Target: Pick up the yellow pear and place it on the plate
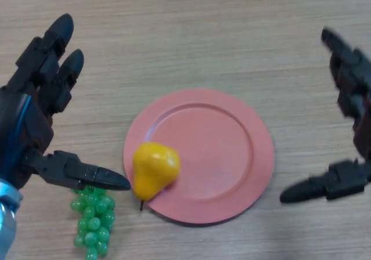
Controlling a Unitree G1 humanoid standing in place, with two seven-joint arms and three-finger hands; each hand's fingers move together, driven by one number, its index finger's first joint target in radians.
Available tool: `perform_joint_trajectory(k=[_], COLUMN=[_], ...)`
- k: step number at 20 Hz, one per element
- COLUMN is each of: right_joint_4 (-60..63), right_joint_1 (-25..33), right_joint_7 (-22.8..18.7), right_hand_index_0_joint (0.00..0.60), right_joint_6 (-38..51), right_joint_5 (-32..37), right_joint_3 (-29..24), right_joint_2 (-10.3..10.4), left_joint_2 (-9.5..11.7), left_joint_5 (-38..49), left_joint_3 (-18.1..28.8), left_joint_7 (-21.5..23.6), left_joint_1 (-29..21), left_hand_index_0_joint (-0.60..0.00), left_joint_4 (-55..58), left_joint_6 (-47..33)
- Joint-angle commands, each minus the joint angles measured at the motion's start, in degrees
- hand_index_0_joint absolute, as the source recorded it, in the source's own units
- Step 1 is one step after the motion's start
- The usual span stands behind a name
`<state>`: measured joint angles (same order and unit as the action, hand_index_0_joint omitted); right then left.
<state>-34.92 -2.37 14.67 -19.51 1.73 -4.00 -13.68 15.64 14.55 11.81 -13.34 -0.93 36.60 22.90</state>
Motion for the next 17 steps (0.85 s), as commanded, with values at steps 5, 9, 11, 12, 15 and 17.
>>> perform_joint_trajectory(k=[5,9,11,12,15,17], right_joint_4=[-8.3,-9.6,-11.5,-12.8,-14.9,-15.2], right_joint_1=[-0.5,-1.4,-1.4,-1.6,-1.7,-1.9], right_joint_7=[2.4,2.4,1.5,1.5,1.0,1.0], right_hand_index_0_joint=[0.0,0.0,0.0,0.0,0.0,0.0], right_joint_6=[6.8,7.9,6.4,5.0,3.1,3.0], right_joint_5=[0.4,1.2,1.6,2.0,2.8,2.1], right_joint_3=[-3.2,-3.2,-2.3,-2.0,-2.0,-1.5], right_joint_2=[-0.9,-0.1,0.0,0.1,0.2,0.1], left_joint_2=[3.5,3.5,3.4,3.4,3.2,3.1], left_joint_5=[3.0,1.9,1.3,1.1,0.1,0.0], left_joint_3=[5.6,6.0,5.7,5.7,5.1,4.8], left_joint_7=[1.9,1.8,1.7,1.6,2.1,2.2], left_joint_1=[-3.5,-3.3,-3.0,-3.0,-3.0,-3.0], left_hand_index_0_joint=[0.0,0.0,0.0,0.0,0.0,0.0], left_joint_4=[0.8,-1.0,-1.2,-1.2,-1.3,0.3], left_joint_6=[-9.7,-13.4,-14.1,-14.2,-14.4,-13.1])
